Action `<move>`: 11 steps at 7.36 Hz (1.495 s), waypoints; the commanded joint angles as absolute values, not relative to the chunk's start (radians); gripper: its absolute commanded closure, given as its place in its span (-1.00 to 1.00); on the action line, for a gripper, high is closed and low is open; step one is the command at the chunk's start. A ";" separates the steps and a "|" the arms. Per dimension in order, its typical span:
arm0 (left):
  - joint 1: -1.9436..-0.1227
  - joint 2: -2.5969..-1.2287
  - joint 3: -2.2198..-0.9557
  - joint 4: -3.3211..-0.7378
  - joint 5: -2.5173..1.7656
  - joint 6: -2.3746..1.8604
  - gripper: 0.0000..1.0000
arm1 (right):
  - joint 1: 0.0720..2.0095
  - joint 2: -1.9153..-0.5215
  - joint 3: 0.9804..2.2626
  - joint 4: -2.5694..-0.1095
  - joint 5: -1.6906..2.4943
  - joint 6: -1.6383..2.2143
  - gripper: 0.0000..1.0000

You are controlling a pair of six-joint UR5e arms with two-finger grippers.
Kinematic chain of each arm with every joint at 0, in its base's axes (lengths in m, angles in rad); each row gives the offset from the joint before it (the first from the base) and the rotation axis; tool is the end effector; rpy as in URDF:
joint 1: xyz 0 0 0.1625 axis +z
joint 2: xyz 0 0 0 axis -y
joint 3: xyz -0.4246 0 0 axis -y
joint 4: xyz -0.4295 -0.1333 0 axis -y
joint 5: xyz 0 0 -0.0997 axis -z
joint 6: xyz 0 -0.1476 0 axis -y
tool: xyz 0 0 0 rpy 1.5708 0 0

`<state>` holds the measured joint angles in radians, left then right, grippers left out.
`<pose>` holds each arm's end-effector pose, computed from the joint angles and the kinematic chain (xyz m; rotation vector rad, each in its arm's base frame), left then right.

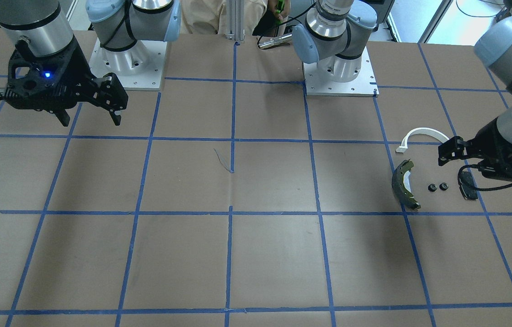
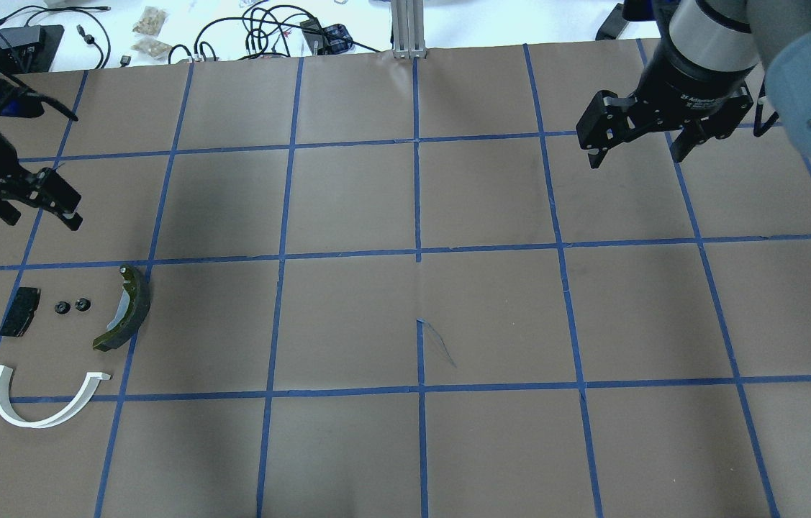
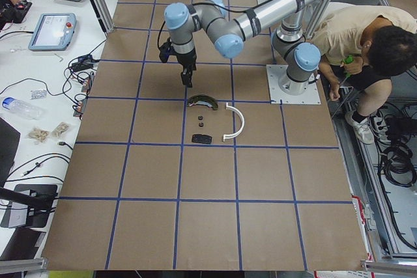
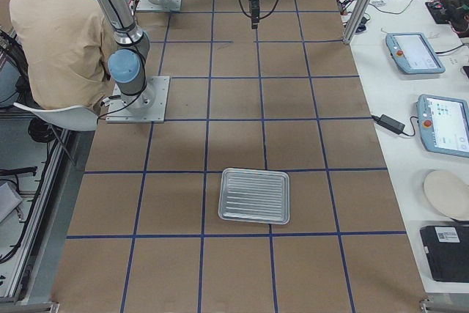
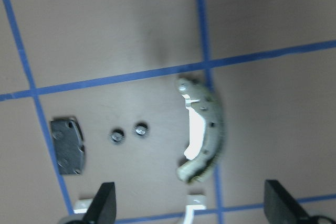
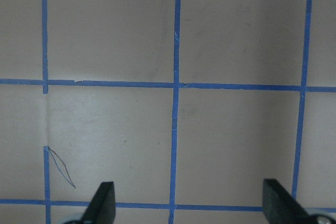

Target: Place bearing gear from tray to pile

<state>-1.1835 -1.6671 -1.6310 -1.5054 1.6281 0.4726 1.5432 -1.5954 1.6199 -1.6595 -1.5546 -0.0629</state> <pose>0.0925 -0.5573 0.3624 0.1372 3.1201 0.1667 0.1211 -0.5314 0.4356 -0.0560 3.1262 -0.1015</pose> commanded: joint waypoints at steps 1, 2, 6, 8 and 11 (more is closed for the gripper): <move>-1.390 -1.583 -1.530 -1.633 1.585 0.208 -1.00 | 1.542 -1.595 1.620 -1.660 -1.549 -0.063 -1.00; -1.476 -1.563 -1.525 -1.631 1.580 0.086 -1.00 | 1.542 -1.595 1.620 -1.658 -1.549 -0.063 -1.00; -1.625 -1.516 -1.624 -1.510 1.595 0.015 -1.00 | 1.542 -1.595 1.620 -1.660 -1.555 -0.063 -1.00; -1.583 -1.511 -1.617 -1.526 1.589 0.061 -1.00 | 1.542 -1.594 1.620 -1.660 -1.554 -0.063 -1.00; -1.569 -1.511 -1.614 -1.542 1.583 0.083 -1.00 | 1.540 -1.594 1.620 -1.660 -1.555 -0.064 -1.00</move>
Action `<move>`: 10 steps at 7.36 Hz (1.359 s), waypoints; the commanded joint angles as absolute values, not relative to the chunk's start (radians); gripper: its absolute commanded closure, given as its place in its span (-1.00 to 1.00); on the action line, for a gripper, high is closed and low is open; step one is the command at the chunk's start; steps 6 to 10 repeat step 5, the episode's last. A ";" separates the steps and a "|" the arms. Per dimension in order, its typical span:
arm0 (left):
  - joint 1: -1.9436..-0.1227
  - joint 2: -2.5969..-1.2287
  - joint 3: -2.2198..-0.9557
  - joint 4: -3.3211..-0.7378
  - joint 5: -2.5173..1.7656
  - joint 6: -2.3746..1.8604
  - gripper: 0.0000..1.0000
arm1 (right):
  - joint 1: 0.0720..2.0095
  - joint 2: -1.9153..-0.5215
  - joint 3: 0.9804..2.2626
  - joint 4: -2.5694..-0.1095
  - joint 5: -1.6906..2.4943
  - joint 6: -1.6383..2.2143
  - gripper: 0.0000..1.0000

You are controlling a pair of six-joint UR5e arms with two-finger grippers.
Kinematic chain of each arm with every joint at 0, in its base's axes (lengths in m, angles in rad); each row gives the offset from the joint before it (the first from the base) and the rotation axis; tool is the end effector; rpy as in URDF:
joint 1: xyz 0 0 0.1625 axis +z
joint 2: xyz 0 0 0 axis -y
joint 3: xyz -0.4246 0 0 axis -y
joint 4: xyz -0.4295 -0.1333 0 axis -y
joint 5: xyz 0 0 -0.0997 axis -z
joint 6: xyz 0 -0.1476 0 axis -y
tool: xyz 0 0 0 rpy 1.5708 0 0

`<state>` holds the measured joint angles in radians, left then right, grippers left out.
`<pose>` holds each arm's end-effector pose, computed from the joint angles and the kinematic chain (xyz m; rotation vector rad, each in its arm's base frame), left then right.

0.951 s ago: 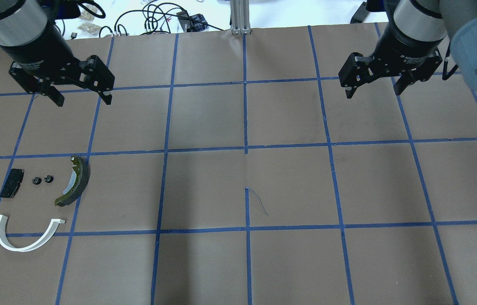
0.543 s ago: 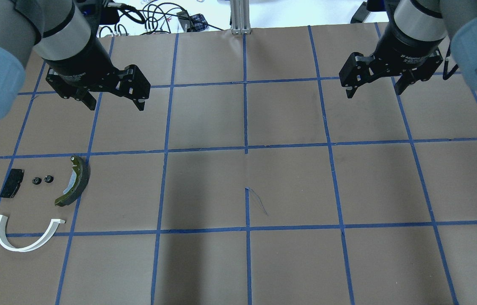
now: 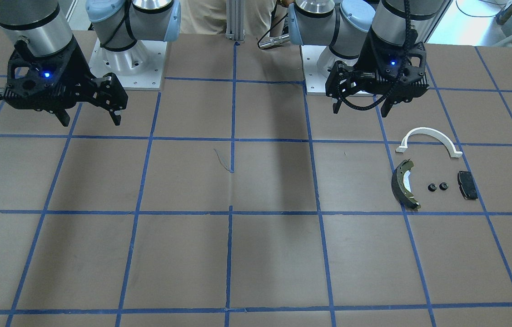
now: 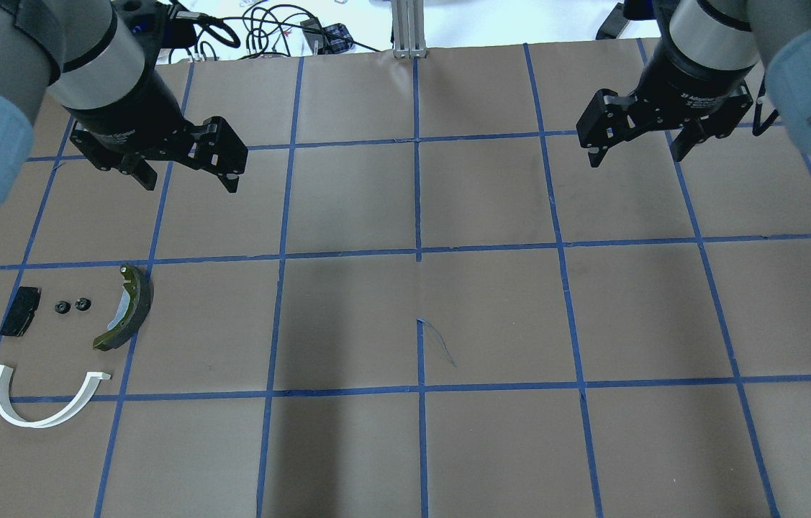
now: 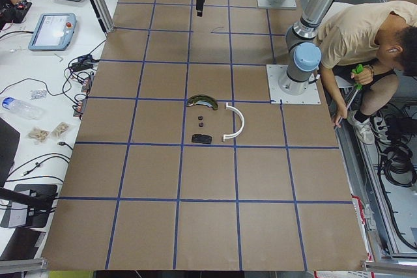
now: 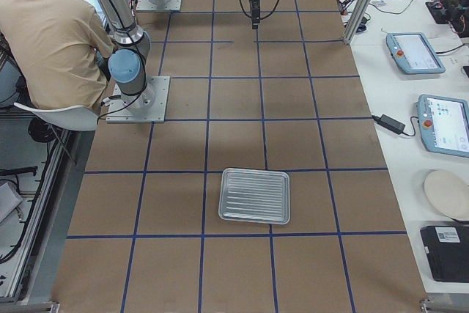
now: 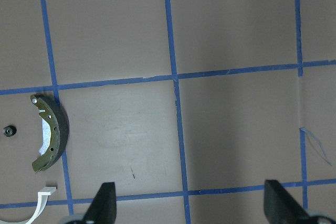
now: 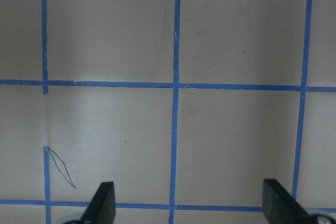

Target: Place bearing gear from tray to pile

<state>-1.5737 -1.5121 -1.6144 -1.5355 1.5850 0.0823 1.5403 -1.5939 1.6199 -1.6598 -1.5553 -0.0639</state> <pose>-0.1327 -0.5112 0.4505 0.1325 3.1216 -0.0778 0.1194 -0.5322 0.4348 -0.0530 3.1271 -0.0996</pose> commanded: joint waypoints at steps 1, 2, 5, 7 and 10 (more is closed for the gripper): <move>-1.571 -1.508 -1.618 -1.543 1.583 0.083 -1.00 | 1.540 -1.595 1.620 -1.660 -1.555 -0.064 -1.00; -1.571 -1.505 -1.623 -1.542 1.580 0.084 -1.00 | 1.540 -1.594 1.620 -1.660 -1.555 -0.064 -1.00; -1.569 -1.503 -1.626 -1.542 1.580 0.086 -1.00 | 1.540 -1.594 1.620 -1.660 -1.557 -0.064 -1.00; -1.569 -1.503 -1.626 -1.542 1.580 0.086 -1.00 | 1.540 -1.594 1.620 -1.660 -1.557 -0.064 -1.00; -1.569 -1.503 -1.626 -1.542 1.580 0.086 -1.00 | 1.540 -1.594 1.620 -1.660 -1.557 -0.064 -1.00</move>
